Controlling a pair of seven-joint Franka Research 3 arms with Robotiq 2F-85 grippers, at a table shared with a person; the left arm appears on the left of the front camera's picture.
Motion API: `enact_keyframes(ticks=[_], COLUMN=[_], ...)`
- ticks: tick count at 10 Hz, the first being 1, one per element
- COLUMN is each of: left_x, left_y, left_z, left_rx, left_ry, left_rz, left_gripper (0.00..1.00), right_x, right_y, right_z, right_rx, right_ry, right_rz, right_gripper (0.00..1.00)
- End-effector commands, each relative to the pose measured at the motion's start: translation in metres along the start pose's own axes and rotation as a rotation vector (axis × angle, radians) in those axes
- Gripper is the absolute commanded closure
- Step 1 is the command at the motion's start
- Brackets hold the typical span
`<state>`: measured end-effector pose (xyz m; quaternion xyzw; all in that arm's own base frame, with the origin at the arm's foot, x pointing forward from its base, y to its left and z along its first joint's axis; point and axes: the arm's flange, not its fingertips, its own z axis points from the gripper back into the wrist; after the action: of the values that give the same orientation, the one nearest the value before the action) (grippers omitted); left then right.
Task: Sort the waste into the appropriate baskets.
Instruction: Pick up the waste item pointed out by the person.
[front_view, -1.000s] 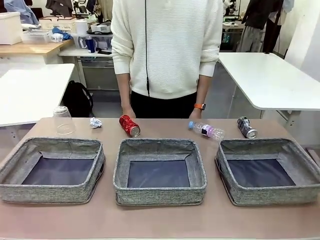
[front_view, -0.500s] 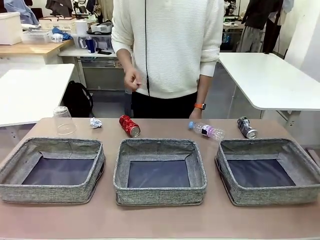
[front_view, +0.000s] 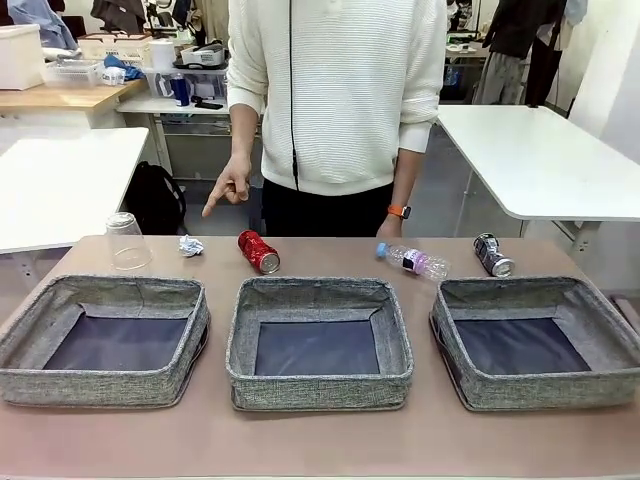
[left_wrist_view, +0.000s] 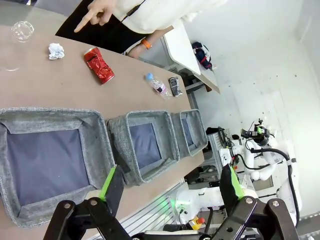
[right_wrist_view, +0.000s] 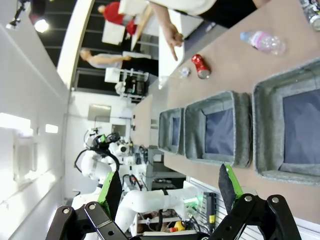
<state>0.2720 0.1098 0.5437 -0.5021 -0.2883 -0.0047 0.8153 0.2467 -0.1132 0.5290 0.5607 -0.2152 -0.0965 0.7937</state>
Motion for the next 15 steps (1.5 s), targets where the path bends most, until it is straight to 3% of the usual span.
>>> enact_keyframes(ticks=[1, 7, 8, 9, 10, 11, 13, 14, 15], left_x=[0.003, 0.002, 0.008, 0.023, 0.044, 0.067, 0.101, 0.107, 0.103], left_y=[0.0, 0.0, -0.023, -0.062, -0.083, -0.09, -0.078, -0.077, -0.096], left_z=[-0.002, 0.001, -0.018, -0.054, -0.091, -0.128, -0.207, -0.234, -0.239], left_rx=[-0.021, 0.002, 0.397, 0.622, 0.8, 0.918, 0.997, 1.009, 0.943], left_ry=[-0.011, 0.0, 0.04, 0.198, 0.285, 0.368, 0.549, 0.464, 0.466], left_rz=[-0.022, 0.0, 0.117, -0.041, -0.089, -0.093, -0.144, -0.132, -0.115], left_gripper=[0.0, 0.0, 0.0, 0.0, 0.0, 0.0, 0.0, 0.0, 0.0], right_x=[0.005, 0.005, 0.005, 0.005, 0.005, 0.005, 0.005, 0.005, 0.005], right_y=[0.002, 0.002, 0.002, 0.002, 0.002, 0.002, 0.002, 0.002, 0.002], right_z=[0.0, 0.0, 0.0, 0.0, 0.0, 0.0, 0.0, 0.0, 0.0], right_rx=[0.022, 0.022, 0.022, 0.022, 0.022, 0.022, 0.022, 0.022, 0.022], right_ry=[-0.004, -0.004, -0.004, -0.004, -0.004, -0.004, -0.004, -0.004, -0.004], right_rz=[0.025, 0.025, 0.025, 0.025, 0.025, 0.025, 0.025, 0.025, 0.025], right_gripper=[0.0, 0.0, 0.0, 0.0, 0.0, 0.0, 0.0, 0.0, 0.0])
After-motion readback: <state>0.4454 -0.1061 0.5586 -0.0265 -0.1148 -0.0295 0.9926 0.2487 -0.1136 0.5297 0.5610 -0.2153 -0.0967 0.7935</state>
